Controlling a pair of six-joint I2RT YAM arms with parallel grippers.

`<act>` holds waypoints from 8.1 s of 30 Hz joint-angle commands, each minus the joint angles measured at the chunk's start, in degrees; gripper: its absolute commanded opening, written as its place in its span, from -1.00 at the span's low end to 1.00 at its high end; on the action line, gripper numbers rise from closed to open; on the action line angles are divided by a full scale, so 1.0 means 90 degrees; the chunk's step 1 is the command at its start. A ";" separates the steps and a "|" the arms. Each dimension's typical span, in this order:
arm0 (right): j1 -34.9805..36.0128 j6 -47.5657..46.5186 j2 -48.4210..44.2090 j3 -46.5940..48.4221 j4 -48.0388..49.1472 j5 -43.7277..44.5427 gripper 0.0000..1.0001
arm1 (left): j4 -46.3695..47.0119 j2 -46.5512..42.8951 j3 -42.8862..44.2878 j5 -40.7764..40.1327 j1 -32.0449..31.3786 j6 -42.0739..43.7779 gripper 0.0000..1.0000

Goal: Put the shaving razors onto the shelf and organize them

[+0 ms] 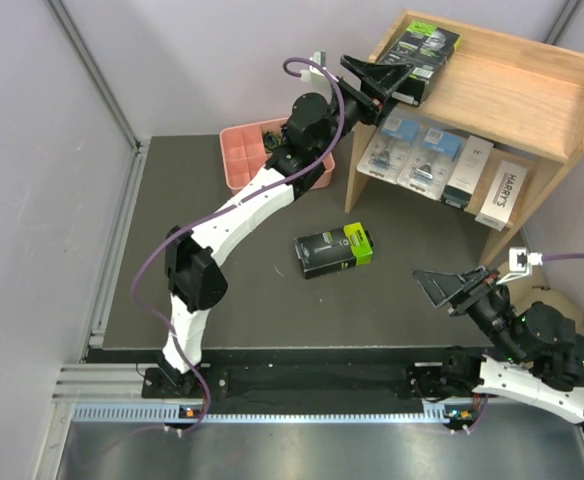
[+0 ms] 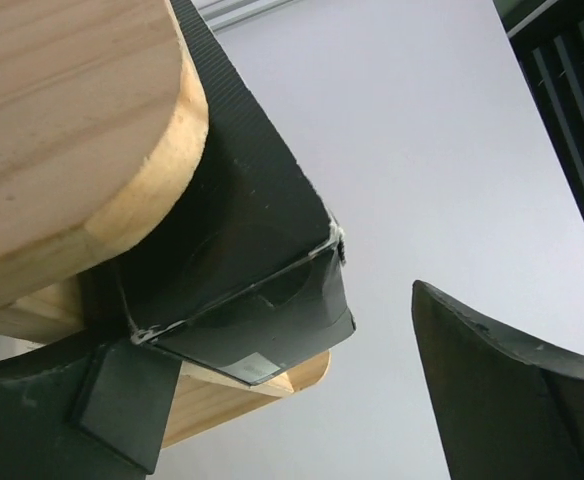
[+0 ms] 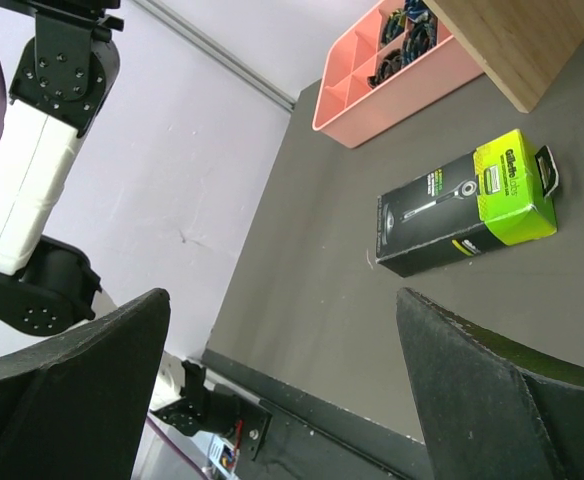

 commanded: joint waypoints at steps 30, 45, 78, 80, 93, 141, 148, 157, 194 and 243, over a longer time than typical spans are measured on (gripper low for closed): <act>-0.0028 0.0033 -0.0172 0.0051 0.0000 -0.0060 0.86 | 0.0115 -0.1316 -0.1272 0.0510 -0.0073 0.0776 0.98; -0.0028 0.0013 -0.0163 -0.0007 0.0079 -0.0060 0.86 | 0.0574 -0.1893 -0.2259 0.0549 -0.0073 0.0932 0.74; -0.0038 0.0013 -0.0290 0.0061 -0.0136 -0.0021 0.86 | 0.0339 -0.0555 -0.0755 0.0637 0.0142 0.0815 -0.17; -0.0038 0.0023 -0.0290 0.0051 -0.0136 -0.0031 0.86 | 0.0398 -0.0584 -0.0746 0.0706 0.0200 0.0795 -0.17; -0.0038 0.0052 0.0110 0.0012 -0.0117 -0.0119 0.90 | 0.1208 -0.1998 -0.2732 0.1691 0.0210 0.1546 0.45; -0.5038 -0.0417 0.8478 -0.0106 0.4414 -0.4513 0.73 | -0.0706 -0.2489 -0.8217 0.1593 0.1480 0.3647 0.93; -0.4911 -0.0533 0.9251 0.0031 0.5264 -0.5294 0.38 | -0.0218 -0.2293 -0.8420 0.2141 0.1441 0.3413 0.62; -0.4121 -0.0661 0.8910 0.0168 0.4825 -0.5382 0.25 | -0.0451 -0.2907 -0.8578 0.1977 0.0339 0.3325 0.47; -0.4002 0.0297 0.9054 -0.0117 0.4942 -0.4474 0.60 | -0.1186 -0.1250 -0.6166 0.2452 0.1480 0.5230 0.72; -0.0946 0.1820 0.5794 -0.1774 0.2744 -0.4133 0.73 | -0.1115 -0.6873 -1.1253 -0.0182 -0.3169 0.1528 0.61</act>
